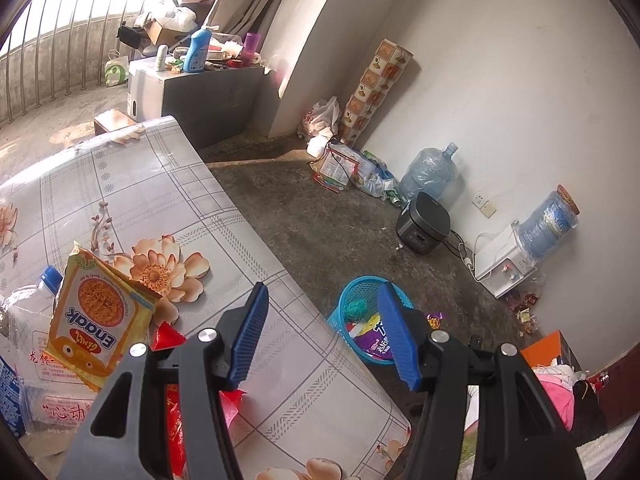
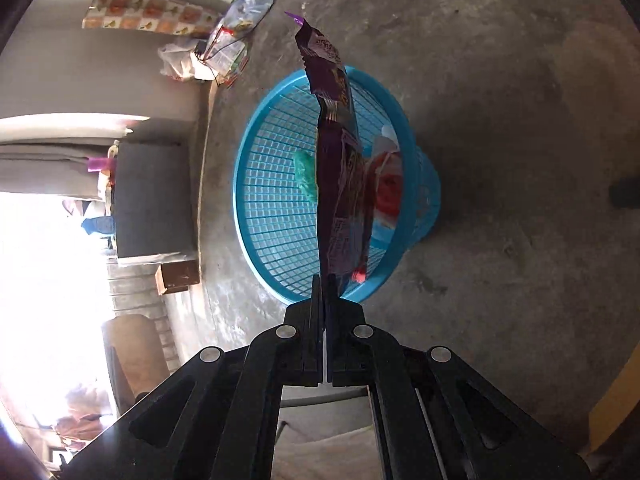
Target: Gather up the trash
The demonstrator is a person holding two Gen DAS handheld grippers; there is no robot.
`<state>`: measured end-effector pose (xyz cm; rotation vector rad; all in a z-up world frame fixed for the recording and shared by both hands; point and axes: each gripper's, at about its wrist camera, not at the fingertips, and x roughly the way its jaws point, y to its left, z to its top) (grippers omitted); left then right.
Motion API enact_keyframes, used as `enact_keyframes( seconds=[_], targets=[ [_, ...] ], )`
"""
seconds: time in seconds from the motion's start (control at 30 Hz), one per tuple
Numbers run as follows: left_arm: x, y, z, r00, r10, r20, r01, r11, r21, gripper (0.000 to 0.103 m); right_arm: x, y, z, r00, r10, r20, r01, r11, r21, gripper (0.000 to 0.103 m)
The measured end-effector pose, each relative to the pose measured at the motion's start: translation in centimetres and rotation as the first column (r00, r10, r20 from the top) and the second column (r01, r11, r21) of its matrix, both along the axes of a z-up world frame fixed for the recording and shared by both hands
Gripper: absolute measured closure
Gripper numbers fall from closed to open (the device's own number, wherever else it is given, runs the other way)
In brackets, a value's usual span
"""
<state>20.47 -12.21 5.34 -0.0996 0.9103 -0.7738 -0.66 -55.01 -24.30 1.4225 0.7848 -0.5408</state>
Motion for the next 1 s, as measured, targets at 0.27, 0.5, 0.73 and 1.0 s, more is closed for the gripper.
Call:
enact_keyframes(
  seconds=[0.27,0.5,0.73,1.0],
  targets=[
    [-0.6,2.0,0.4,0.999,0.034,0.001,-0.034,0.999,-0.006,0.048,4.7,-0.1,-1.1,0.986,0.1,-0.136,-0.107,0.993,-0.049,0.099],
    [-0.9,4.0,0.9,0.998,0.066,0.005,-0.066,0.998,-0.023,0.048,4.9,0.8,1.8,0.969,0.143,-0.201,-0.178,0.969,-0.172,0.066],
    [-2.3,6.4,2.0,0.996,0.09,0.028,-0.088,0.994,-0.063,0.045,2.8,1.5,7.7,0.968,0.116,-0.224,-0.192,0.915,-0.355,0.062],
    [-4.1,12.1,4.4,0.98,0.179,0.09,-0.17,0.98,-0.102,0.042,4.8,8.0,19.2,0.952,0.287,-0.11,-0.292,0.734,-0.614,0.058]
  ],
)
